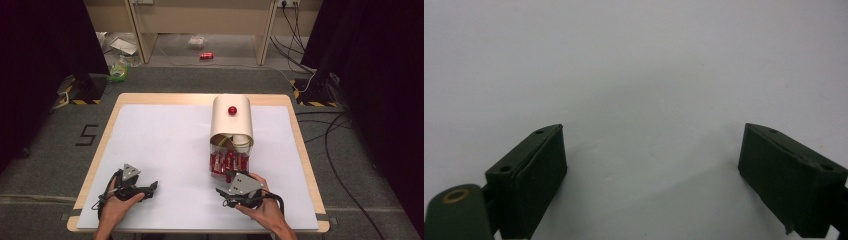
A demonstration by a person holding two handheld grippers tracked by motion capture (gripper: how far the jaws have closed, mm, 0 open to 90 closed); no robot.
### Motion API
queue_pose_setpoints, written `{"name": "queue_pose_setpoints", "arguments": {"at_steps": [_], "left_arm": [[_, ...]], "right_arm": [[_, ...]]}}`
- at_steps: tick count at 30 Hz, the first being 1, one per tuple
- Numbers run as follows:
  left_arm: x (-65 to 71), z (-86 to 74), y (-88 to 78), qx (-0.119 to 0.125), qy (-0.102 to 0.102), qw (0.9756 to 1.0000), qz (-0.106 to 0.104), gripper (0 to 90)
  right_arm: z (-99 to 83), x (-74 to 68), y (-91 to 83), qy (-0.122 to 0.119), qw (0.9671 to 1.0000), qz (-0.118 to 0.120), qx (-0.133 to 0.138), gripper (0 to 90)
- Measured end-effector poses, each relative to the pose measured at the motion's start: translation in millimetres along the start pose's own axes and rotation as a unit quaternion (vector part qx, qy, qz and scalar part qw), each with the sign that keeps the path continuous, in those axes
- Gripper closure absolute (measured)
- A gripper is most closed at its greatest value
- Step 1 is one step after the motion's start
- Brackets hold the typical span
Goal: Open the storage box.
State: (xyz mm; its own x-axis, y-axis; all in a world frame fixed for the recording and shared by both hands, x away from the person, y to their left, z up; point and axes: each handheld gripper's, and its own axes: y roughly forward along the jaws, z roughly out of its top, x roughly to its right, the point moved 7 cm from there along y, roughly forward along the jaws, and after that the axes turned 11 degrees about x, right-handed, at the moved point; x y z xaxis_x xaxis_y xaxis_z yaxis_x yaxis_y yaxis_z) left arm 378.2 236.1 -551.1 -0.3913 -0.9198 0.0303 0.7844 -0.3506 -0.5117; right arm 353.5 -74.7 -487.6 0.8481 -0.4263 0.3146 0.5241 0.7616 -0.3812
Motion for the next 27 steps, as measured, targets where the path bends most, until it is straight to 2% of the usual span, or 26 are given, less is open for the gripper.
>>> {"name": "queue_pose_setpoints", "arguments": {"at_steps": [7,22,27], "left_arm": [[0.0,0.0,0.0,0.0,0.0,1.0,0.0,11.1],[0.1,-0.1,-0.1,0.0,0.001,1.0,0.0,11.1],[0.1,-0.1,-0.1,0.0,0.001,1.0,0.0,11.1]], "right_arm": [[-4.0,-10.9,-4.2,0.003,0.9998,0.014,-0.011,41.5],[-8.3,-20.3,-7.4,0.006,0.9994,0.03,-0.019,42.6],[-11.3,-31.2,-11.4,0.009,0.9984,0.048,-0.028,43.6]]}}
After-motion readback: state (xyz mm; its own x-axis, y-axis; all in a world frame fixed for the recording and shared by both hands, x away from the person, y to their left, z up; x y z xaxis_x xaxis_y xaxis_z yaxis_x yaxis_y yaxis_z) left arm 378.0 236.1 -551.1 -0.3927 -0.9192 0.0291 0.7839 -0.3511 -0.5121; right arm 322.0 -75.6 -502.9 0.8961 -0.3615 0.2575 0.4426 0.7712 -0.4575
